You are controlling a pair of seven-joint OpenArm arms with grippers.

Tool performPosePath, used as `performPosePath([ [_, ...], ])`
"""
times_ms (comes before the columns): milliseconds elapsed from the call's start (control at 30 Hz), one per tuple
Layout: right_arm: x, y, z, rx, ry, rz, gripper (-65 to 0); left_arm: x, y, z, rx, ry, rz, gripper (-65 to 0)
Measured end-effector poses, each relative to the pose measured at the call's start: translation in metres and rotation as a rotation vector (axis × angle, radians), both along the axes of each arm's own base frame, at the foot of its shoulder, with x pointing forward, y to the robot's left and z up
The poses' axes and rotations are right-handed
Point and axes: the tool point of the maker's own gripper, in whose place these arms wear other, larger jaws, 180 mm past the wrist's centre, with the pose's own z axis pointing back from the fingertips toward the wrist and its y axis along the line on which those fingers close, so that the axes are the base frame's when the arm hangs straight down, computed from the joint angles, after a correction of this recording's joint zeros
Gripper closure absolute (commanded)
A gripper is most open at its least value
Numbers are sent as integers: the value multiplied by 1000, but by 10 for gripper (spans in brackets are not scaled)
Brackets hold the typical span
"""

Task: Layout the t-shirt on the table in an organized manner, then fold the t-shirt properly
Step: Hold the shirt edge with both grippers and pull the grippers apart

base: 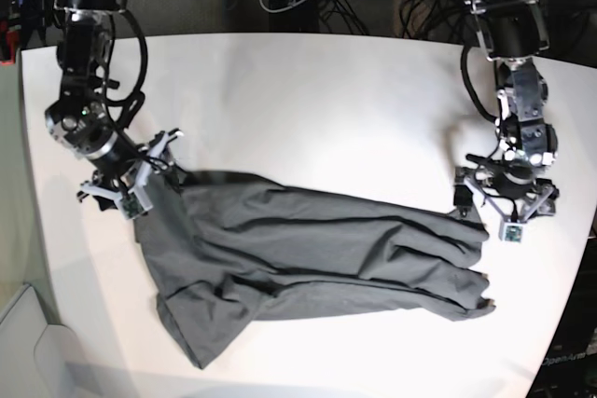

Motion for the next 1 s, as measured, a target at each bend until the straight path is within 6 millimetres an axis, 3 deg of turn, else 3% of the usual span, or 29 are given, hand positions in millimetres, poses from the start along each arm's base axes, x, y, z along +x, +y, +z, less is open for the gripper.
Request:
performPosePath([
  [200,-17,1,-4,-16,18,5,-393,25,-21,2,-170,-85,-31,-650],
  [367,-26,2,0,-26,7,15,-393,15,-19,-29,-196,1,0,-650],
  [533,-23,-15,5,-39,-7,-31,-393,16,-22,-30,-209,-5,-3,-650],
  [700,-23,-12,5,-34,-8,-26,-393,16,-37,-35,-237,2,-16,-637],
  [900,-24,-14,4,-38,-6,-28,-392,16,-45,-40,-268,-8,-8,-224],
  [1000,-26,-25,6,-29,-10,-64,-392,17,-43,-41,-270,-10,-2,-63],
])
